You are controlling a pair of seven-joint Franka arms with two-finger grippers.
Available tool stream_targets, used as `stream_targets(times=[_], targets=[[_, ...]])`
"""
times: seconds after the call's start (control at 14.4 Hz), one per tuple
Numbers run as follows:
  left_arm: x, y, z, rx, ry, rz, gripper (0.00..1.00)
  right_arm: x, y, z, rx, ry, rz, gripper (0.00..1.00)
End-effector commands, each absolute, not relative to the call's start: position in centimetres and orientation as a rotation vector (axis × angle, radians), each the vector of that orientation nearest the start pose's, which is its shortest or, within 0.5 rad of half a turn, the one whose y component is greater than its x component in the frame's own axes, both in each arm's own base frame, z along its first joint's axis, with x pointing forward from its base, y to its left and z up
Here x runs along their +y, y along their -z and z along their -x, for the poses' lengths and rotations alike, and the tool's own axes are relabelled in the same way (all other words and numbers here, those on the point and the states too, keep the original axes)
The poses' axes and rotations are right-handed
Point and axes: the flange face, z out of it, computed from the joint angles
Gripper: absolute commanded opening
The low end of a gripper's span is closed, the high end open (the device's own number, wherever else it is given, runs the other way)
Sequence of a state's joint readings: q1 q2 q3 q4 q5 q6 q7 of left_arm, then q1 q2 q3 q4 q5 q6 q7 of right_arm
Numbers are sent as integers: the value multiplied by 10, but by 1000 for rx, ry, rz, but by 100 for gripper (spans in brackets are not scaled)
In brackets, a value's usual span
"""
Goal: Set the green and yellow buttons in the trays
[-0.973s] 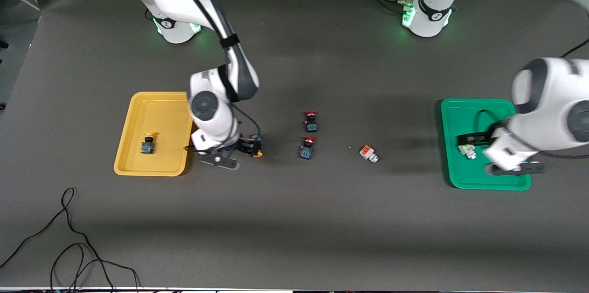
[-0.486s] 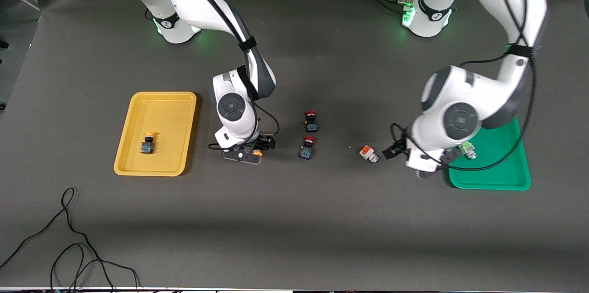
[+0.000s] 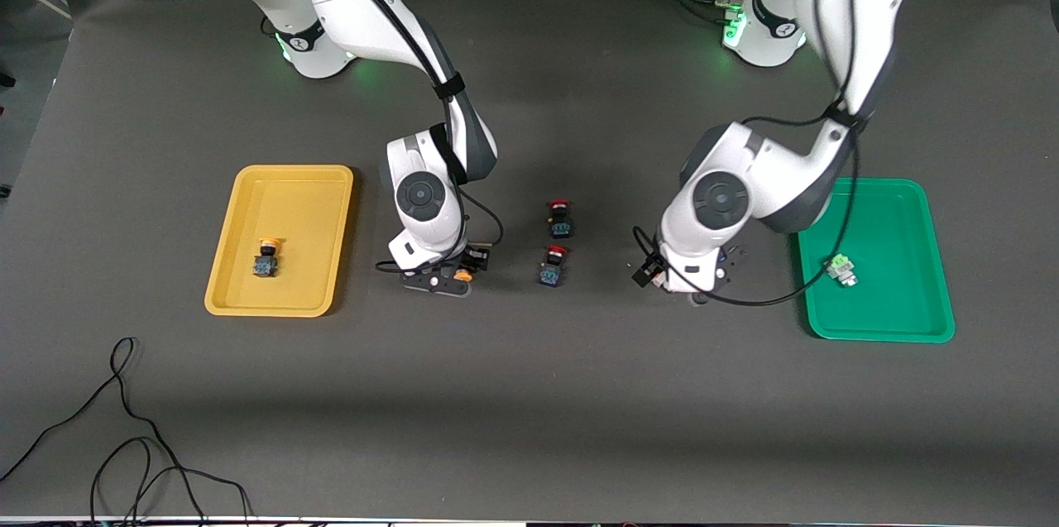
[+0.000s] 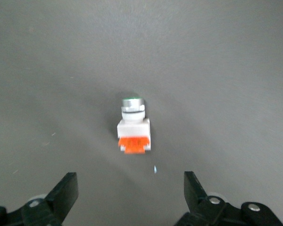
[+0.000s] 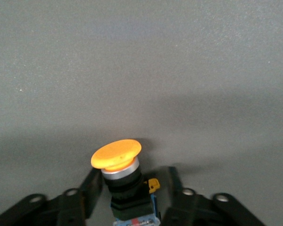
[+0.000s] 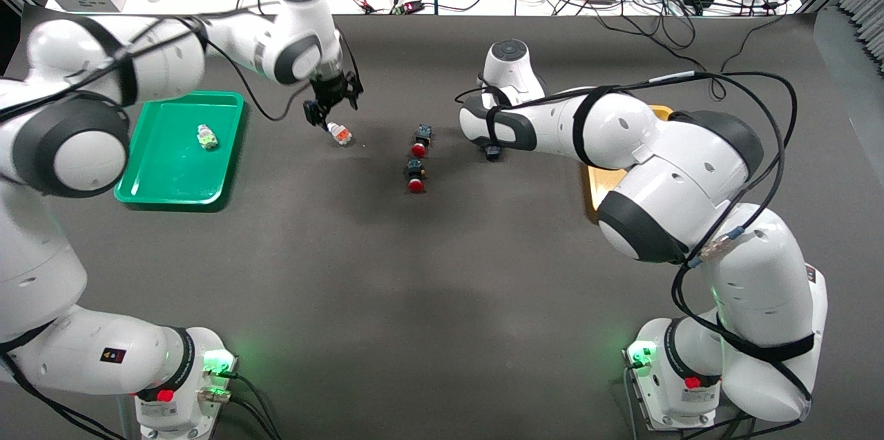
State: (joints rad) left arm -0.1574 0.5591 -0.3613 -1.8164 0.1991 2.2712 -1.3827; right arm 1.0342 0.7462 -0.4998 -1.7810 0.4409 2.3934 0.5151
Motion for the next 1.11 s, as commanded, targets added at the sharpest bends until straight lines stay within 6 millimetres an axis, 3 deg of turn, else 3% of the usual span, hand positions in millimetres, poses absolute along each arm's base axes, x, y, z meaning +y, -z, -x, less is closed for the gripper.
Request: stream_targets(times=[0.0,0.14,0.21,0.28,0.42,0.63,0.76,0.9,1.04], targets=[[-302,-201,-569,-1198,-39,2854,100,352,-191,-555,291,33,3150,0],[-297,-194,-571,-1203,-37,2845,92,346,-216,-557,275,-26,3148,0],[-296,-195,-572,-1199,-31,2844,72,335,-237,-563,249,-41,3143,0],[-295,-195,-573,-1201,-30,2843,45,319,-256,-569,227,-80,3143,0],[-293,-194,-573,-1202,-33,2841,4,277,-294,-580,156,-167,3139,0],[-286,-213,-586,-1183,-3,2858,0,219,-338,-590,75,-234,3119,0],[-274,-265,-598,-1069,2,2872,0,176,-352,-599,-20,-232,3123,0],[-260,-321,-601,-849,-113,2952,0,135,-350,-604,-104,-232,3134,0],[-214,-362,-599,-632,-220,3015,0,99,-332,-602,-146,-229,3139,0]])
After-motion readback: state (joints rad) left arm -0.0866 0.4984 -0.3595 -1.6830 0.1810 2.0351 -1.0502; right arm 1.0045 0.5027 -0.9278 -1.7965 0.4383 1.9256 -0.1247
